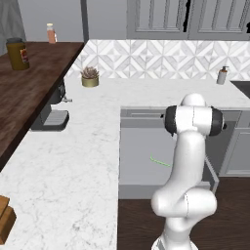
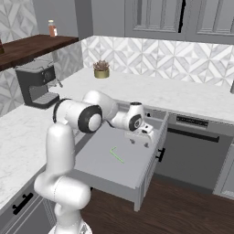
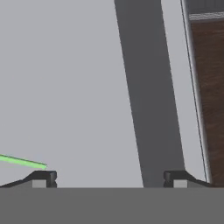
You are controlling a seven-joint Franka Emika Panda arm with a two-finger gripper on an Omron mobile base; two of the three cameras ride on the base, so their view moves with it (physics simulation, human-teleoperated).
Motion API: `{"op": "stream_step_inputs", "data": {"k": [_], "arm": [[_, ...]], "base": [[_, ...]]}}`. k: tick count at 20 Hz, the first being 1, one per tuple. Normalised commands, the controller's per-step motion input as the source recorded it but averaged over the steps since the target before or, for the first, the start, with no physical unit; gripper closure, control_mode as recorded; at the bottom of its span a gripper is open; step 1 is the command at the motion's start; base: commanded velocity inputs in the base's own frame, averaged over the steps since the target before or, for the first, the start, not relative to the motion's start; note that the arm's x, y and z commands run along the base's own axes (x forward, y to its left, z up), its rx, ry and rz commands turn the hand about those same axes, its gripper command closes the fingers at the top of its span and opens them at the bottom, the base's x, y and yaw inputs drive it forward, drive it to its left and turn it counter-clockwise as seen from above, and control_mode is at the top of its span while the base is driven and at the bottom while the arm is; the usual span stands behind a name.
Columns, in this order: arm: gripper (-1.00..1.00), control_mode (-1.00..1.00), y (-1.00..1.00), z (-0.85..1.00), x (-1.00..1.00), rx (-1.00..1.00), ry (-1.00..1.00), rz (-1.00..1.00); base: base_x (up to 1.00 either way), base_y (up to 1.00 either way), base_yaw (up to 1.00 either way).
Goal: Take a straw from the drawer in front and place it inside the glass cup on the dining counter.
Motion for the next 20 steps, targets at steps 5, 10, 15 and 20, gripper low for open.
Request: {"op": "stream_step_inputs", "data": {"k": [5, 10, 15, 20], "arm": [[-1.00, -1.00, 1.00, 0.26, -0.09, 0.00, 0.00, 0.19], [-1.00, -1.00, 0.90, -0.04, 0.00, 0.00, 0.00, 0.22], [-1.00, -1.00, 0.54, -0.38, 0.09, 0.01, 0.00, 0.24], [-1.00, -1.00, 0.12, -0.38, 0.35, 0.02, 0.00, 0.22]], "base": [[0.00, 0.00, 0.00], [0.00, 0.00, 0.00], [0.00, 0.00, 0.00], [0.00, 0.00, 0.00]]}}
